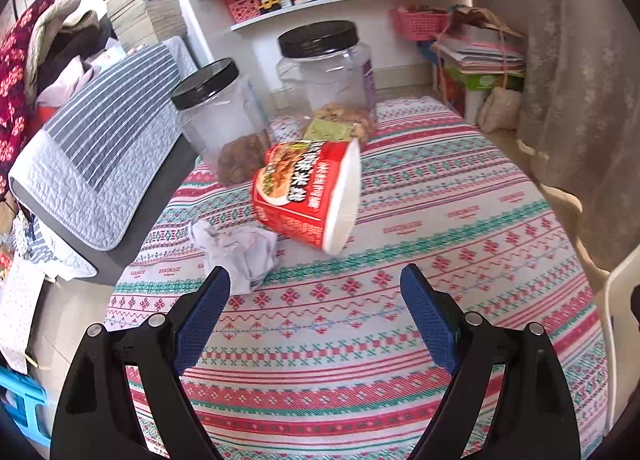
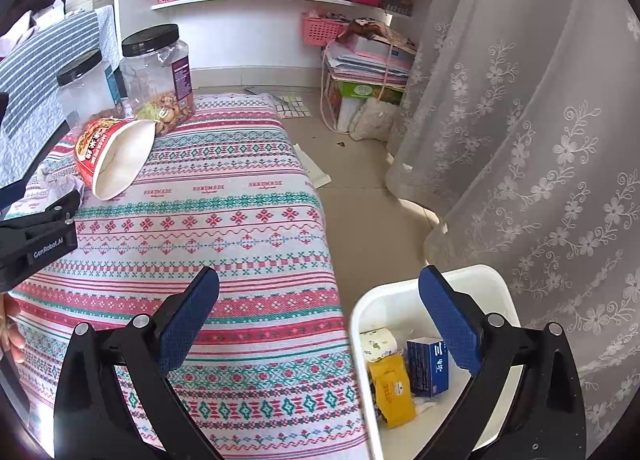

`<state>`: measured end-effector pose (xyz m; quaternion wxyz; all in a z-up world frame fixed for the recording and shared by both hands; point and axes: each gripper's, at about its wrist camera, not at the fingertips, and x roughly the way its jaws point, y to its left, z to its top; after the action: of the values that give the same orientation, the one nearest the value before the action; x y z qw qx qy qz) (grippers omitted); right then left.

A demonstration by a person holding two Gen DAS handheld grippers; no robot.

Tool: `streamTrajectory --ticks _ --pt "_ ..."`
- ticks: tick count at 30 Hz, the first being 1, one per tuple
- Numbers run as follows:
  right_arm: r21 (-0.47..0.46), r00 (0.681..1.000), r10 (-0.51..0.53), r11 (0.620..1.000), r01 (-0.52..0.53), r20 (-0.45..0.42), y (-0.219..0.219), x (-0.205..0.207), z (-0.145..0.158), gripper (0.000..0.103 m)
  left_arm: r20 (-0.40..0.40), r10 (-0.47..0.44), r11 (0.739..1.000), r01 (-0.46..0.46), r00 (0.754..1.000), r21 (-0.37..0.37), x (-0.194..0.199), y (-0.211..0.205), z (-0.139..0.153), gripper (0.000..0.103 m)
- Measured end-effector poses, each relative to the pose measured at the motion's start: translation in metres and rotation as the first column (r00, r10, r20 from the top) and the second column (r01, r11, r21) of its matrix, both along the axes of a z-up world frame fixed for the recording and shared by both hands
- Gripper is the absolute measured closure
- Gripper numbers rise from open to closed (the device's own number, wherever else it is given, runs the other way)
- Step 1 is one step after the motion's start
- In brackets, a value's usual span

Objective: Collect trash
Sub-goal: 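Move both tools back over the table, then grasp the crumpled white paper on the cloth with the left tool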

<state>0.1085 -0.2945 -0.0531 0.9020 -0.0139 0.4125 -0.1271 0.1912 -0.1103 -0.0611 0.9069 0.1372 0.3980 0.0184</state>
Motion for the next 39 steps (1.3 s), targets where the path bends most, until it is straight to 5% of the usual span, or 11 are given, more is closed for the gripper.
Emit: streamTrajectory --ticks 10,17,21,24,32,39 --pt "0.008 0.998 0.035 0.999 -0.035 -0.044 0.016 0.015 -0.014 0.007 -0.021 0.192 0.978 -0.194 0.981 -0.075 0.054 0.075 -0.019 0.018" --pt "0.003 0.997 0.043 0.999 -0.043 -0.060 0.017 0.016 -0.018 0.007 0.008 0.196 0.977 -0.194 0.981 -0.084 0.079 0.083 -0.020 0.021" --pt "-0.001 0.996 0.051 0.999 -0.052 -0.067 0.020 0.017 -0.019 0.007 -0.043 0.165 0.982 -0.168 0.985 -0.091 0.085 0.090 -0.031 0.060" --pt "0.000 0.996 0.061 0.998 -0.061 -0.065 0.022 0.016 -0.018 0.007 -0.058 0.151 0.982 -0.157 0.987 -0.109 0.079 0.094 -0.032 0.074" --pt "0.040 0.995 0.087 0.995 -0.088 0.041 0.024 0.015 -0.006 0.007 -0.098 0.087 0.989 -0.098 0.991 -0.107 0.031 0.091 -0.019 0.078" --pt "0.321 0.970 0.207 0.917 -0.239 0.130 0.054 0.080 -0.004 0.007 -0.109 0.056 0.993 -0.067 0.992 -0.093 -0.026 0.093 0.001 0.079"
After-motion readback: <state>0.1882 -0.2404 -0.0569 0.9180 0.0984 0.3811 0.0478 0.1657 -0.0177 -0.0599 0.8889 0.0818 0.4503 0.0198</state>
